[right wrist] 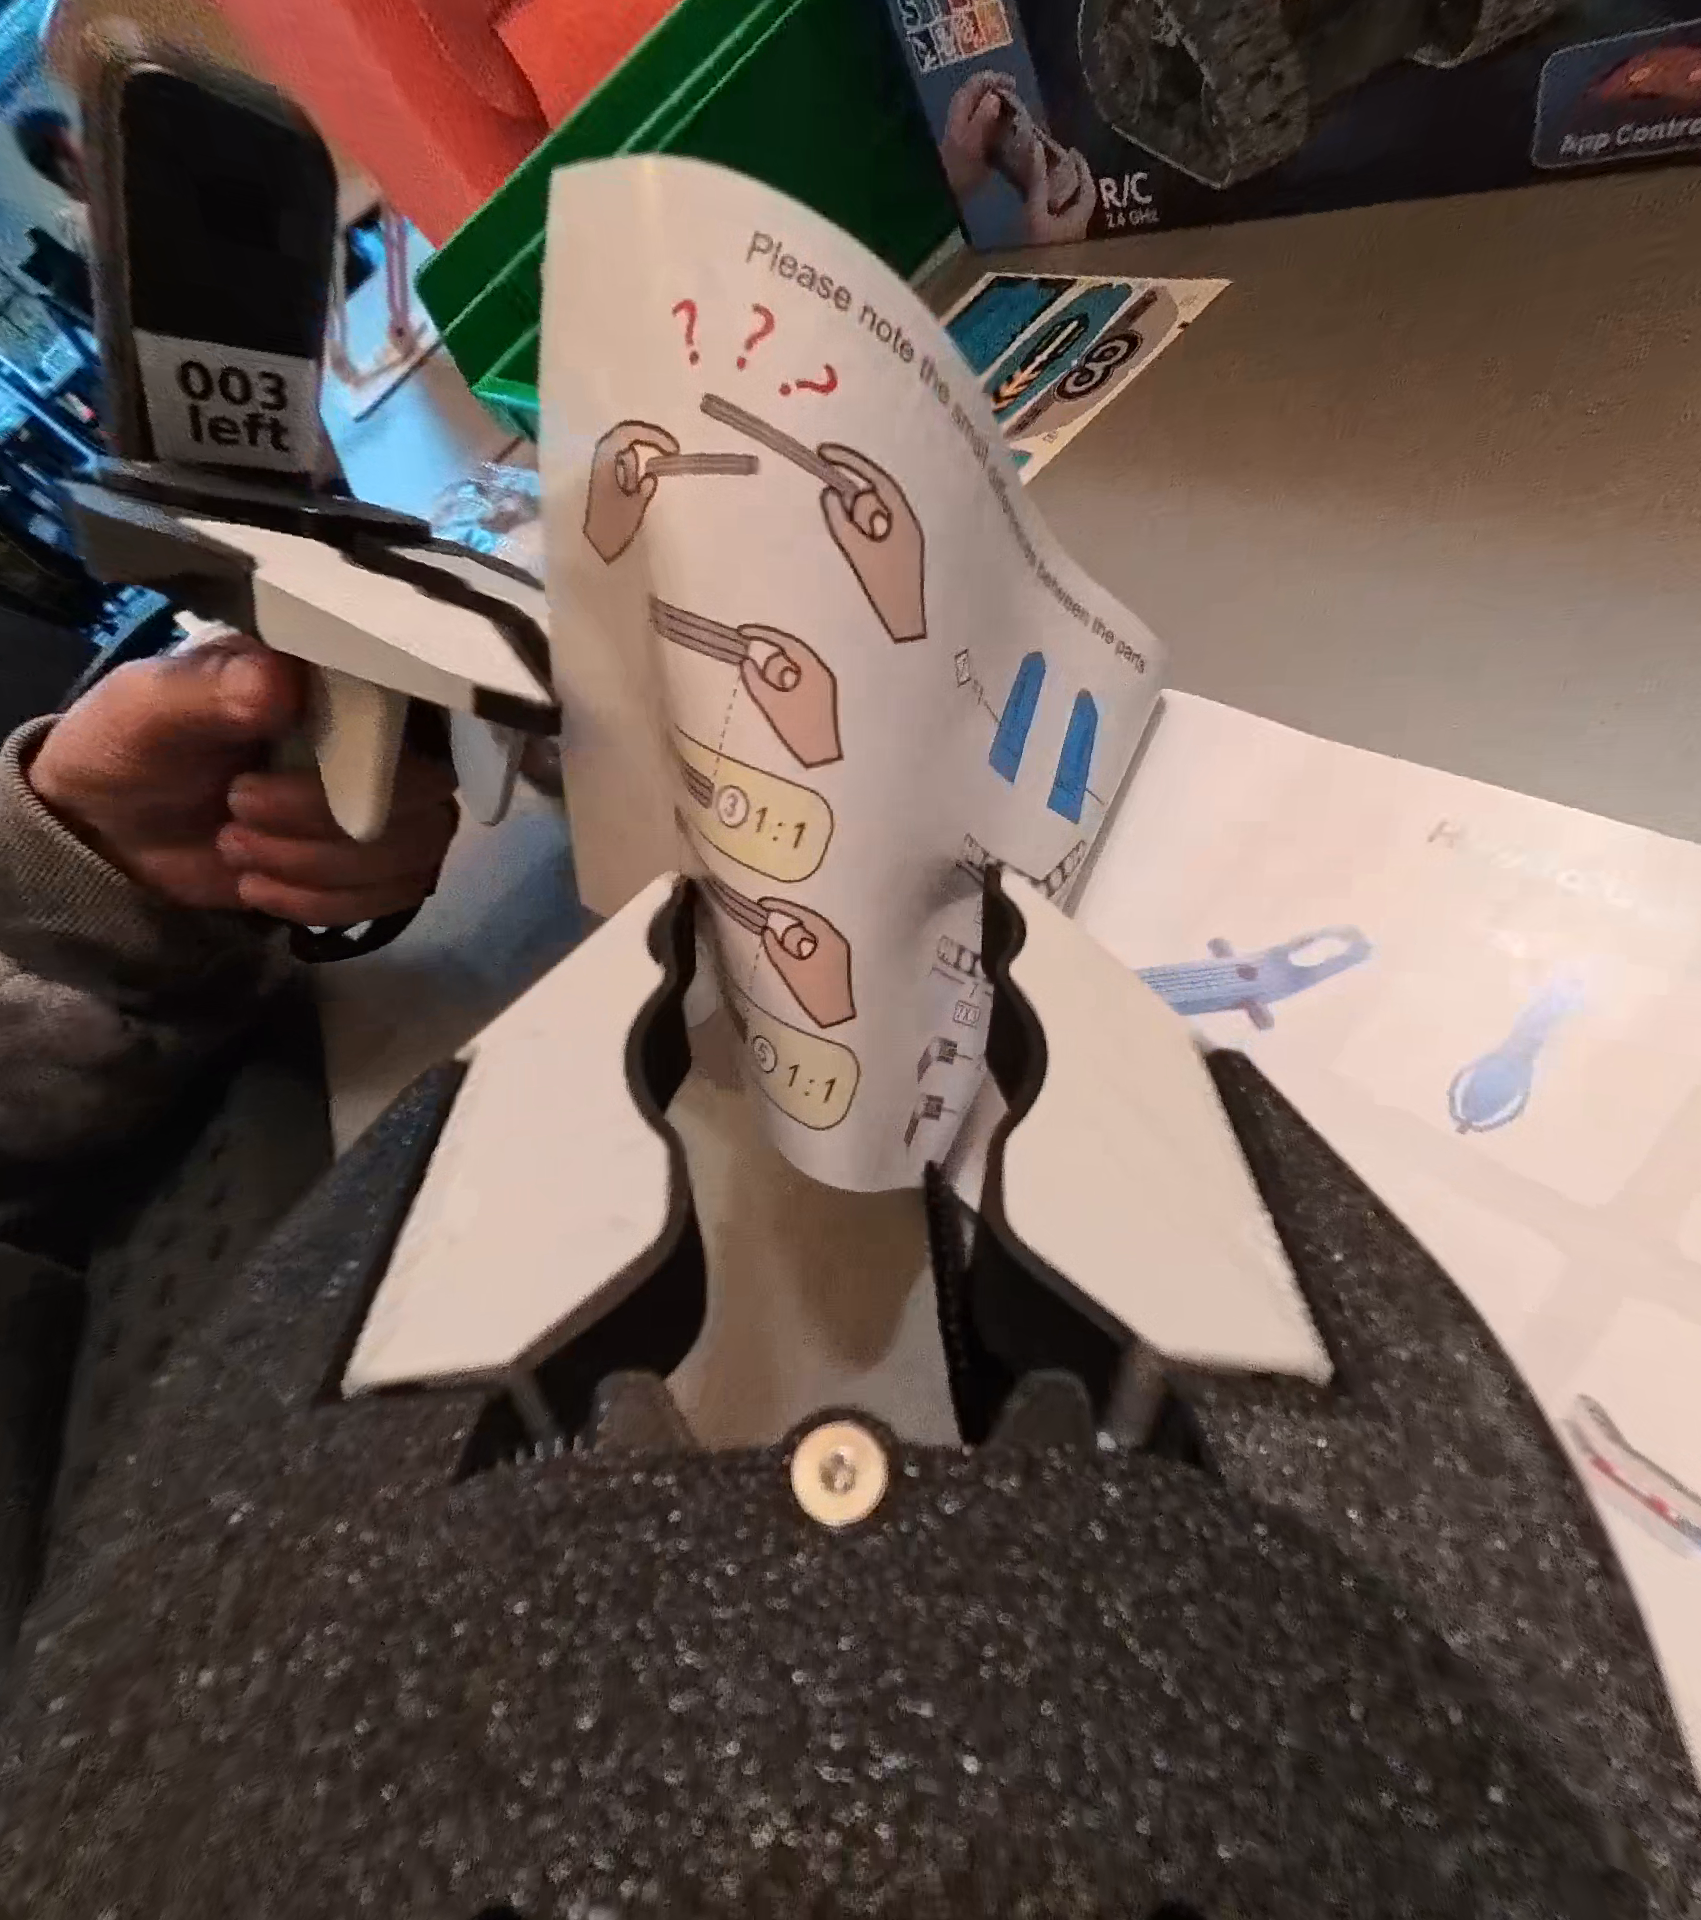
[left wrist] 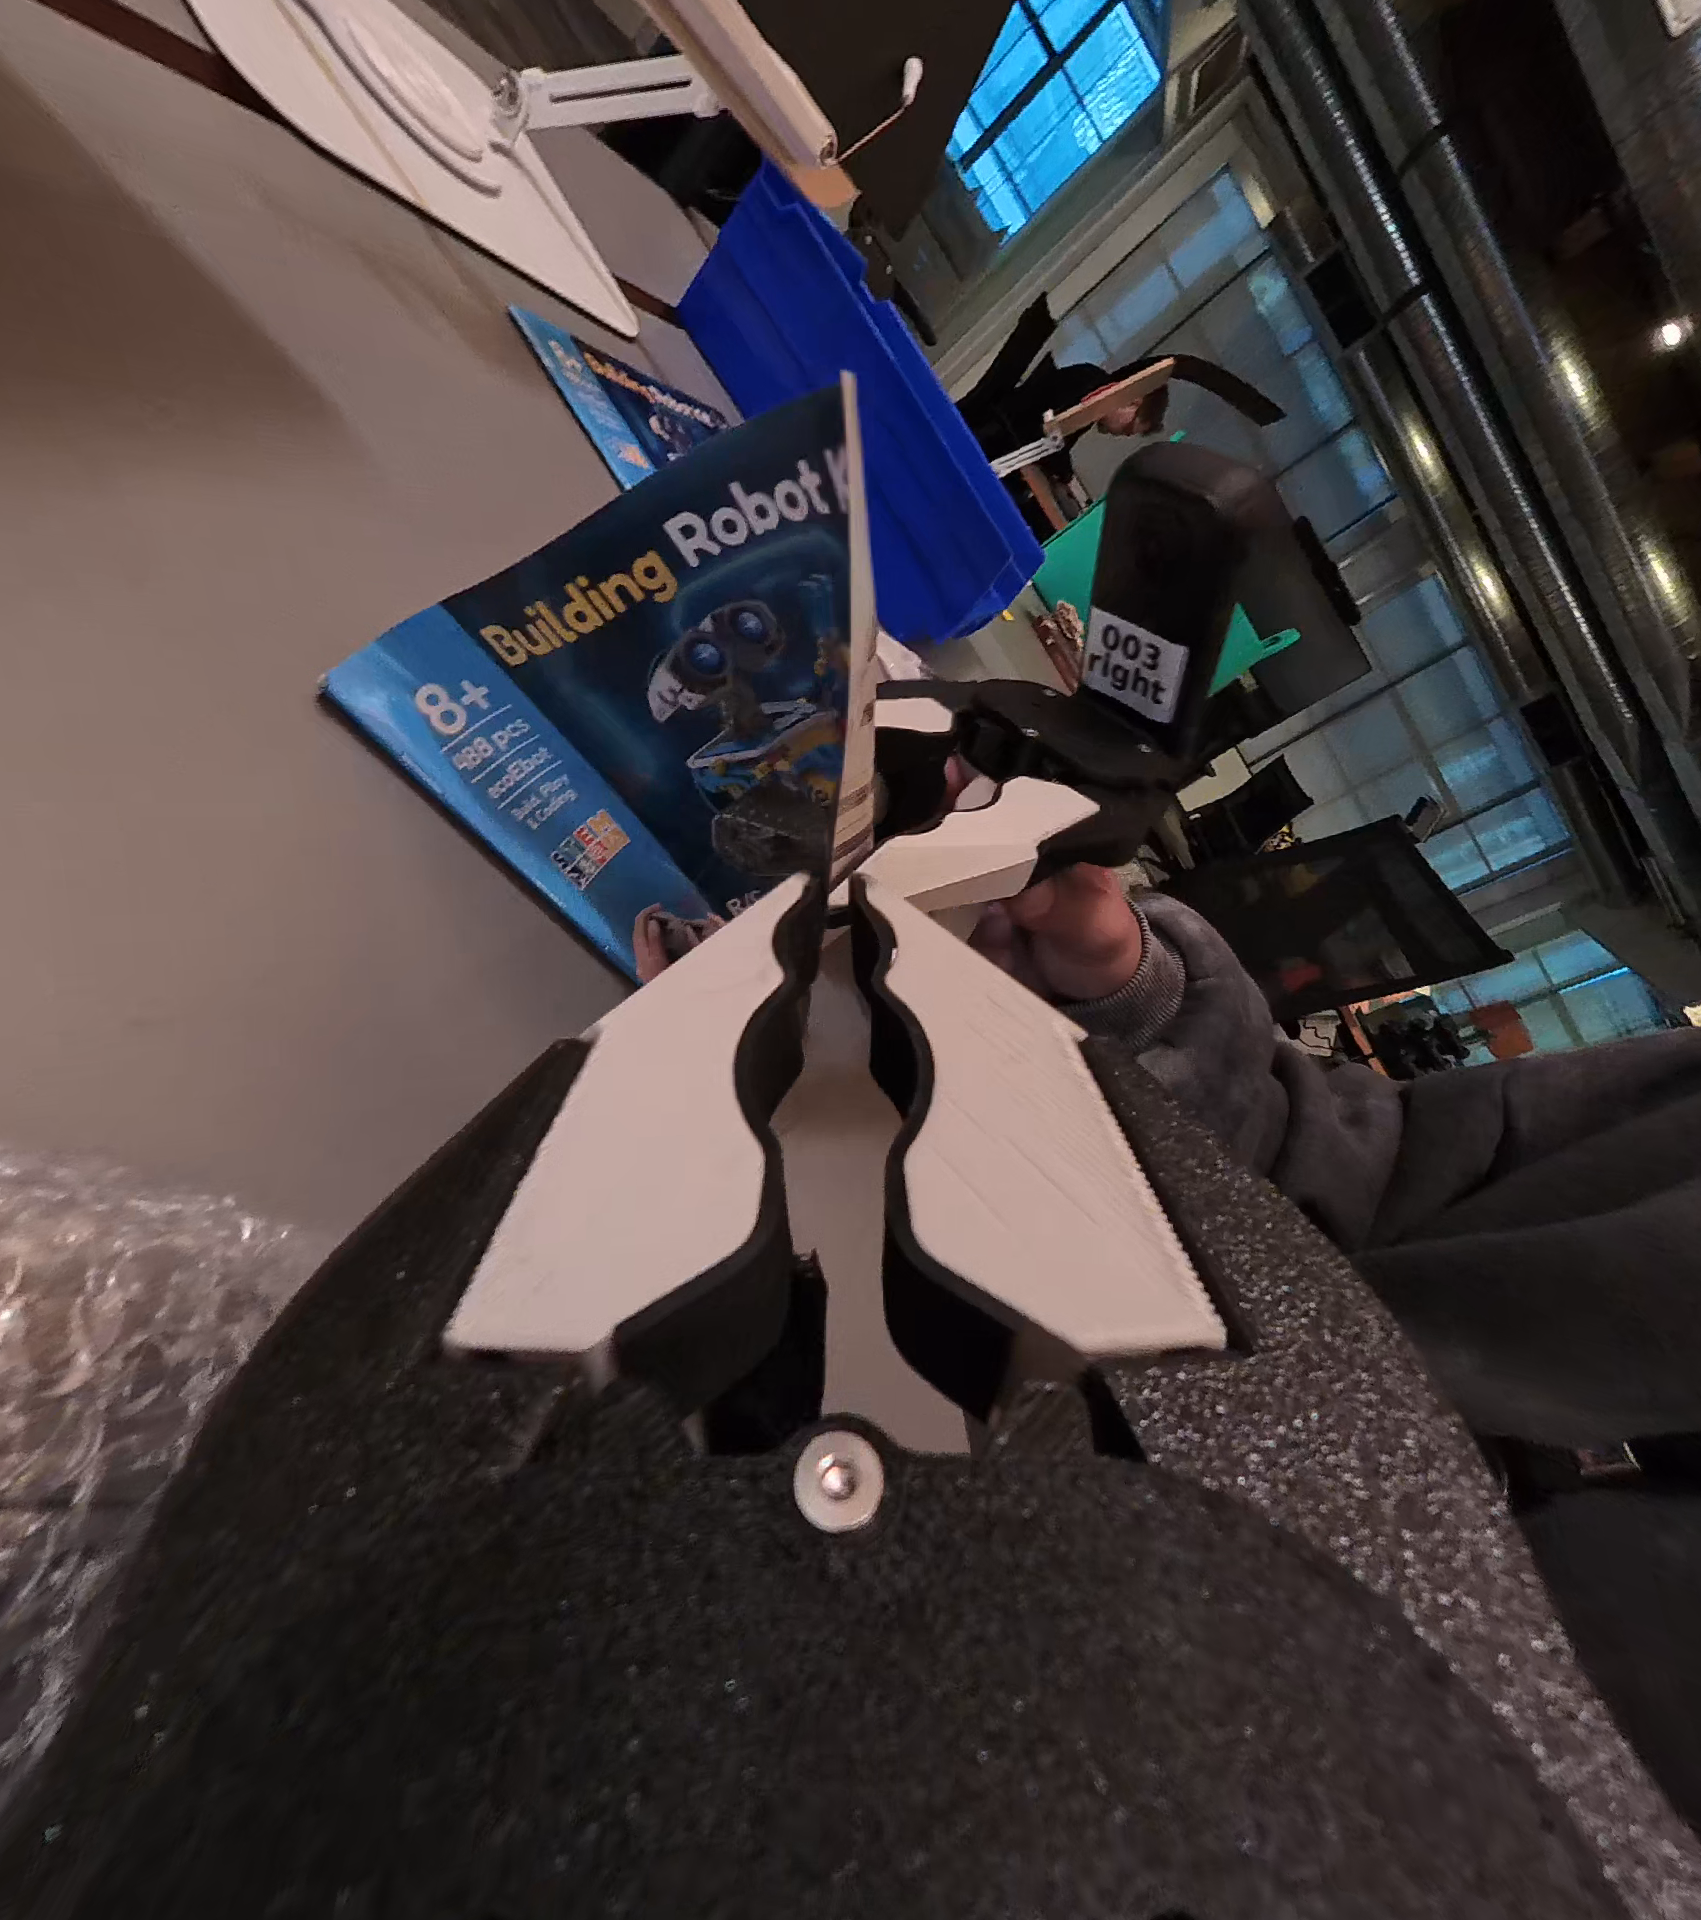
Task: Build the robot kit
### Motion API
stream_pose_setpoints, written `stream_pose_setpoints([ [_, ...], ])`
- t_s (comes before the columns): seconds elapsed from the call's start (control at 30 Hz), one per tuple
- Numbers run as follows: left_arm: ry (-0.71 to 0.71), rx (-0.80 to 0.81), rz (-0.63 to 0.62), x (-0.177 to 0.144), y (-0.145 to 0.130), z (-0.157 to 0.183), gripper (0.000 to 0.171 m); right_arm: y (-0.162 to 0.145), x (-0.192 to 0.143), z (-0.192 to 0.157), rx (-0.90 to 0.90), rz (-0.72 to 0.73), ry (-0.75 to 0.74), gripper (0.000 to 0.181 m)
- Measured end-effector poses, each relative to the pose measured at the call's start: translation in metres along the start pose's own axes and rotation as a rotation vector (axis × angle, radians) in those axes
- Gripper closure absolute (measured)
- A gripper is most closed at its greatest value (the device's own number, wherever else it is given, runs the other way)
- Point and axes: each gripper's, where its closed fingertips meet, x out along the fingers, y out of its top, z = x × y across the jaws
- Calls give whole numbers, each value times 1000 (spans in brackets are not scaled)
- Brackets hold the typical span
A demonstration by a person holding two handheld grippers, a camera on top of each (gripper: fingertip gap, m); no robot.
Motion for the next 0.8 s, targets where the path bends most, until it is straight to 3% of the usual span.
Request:
stream_pose_setpoints([
  [0.2, 13, 58, -1, 1, 0, 1, 171, 7, -10, 9, 80, 48, 16, 126],
  [0.33, 3, 32, 12, 1, 1, 0, 171, 11, -17, 8, 158, 78, 82, 141],
  [0.5, 43, 26, -3, -8, 1, -7, 171, 14, -24, 20, 184, 103, 52, 156],
  [0.57, 104, 10, 1, -22, 5, -16, 171, 20, -32, 28, 217, 144, 41, 150],
  [0.67, 225, -10, 0, -55, 12, -34, 171, 18, -42, 53, 201, 149, -97, 151],
  [0.8, 411, 49, -20, -99, 18, -52, 171, -5, -43, 80, 22, -14, -334, 154],
])
